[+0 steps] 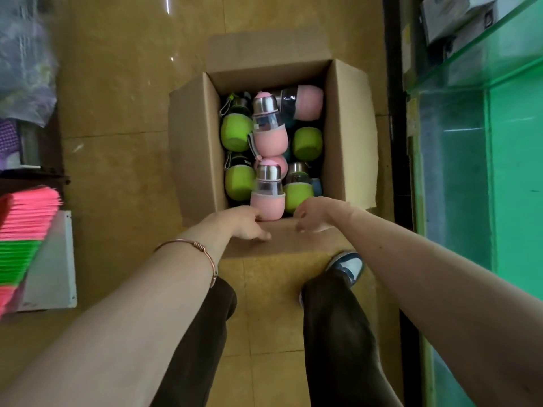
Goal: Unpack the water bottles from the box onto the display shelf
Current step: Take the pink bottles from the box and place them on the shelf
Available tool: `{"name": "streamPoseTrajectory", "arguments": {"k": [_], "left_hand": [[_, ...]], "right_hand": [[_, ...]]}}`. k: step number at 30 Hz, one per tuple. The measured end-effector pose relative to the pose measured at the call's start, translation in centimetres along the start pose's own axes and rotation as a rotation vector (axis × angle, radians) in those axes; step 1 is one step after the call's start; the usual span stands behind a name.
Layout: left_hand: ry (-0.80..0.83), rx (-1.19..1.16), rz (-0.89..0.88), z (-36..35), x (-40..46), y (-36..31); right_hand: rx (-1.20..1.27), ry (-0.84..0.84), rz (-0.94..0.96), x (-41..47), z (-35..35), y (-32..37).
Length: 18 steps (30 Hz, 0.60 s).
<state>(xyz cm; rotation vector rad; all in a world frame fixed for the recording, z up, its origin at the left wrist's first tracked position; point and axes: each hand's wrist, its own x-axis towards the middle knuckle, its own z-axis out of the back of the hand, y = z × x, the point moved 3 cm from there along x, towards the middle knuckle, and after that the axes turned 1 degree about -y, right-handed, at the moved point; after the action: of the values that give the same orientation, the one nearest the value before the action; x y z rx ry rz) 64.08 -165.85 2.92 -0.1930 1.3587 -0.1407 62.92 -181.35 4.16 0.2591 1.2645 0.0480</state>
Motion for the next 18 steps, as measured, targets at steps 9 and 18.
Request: {"name": "streamPoseTrajectory", "arguments": {"k": [9,18], "left_hand": [[-0.171,0.388,0.049,-5.2,5.8,1.8],[-0.381,0.675,-0.102,-4.9,8.0,2.2]], "right_hand": [[-0.171,-0.182,-0.069,5.8,-6.3,0.0],[-0.411,-0.464,0.084,8.2,-6.9,0.4]]}}
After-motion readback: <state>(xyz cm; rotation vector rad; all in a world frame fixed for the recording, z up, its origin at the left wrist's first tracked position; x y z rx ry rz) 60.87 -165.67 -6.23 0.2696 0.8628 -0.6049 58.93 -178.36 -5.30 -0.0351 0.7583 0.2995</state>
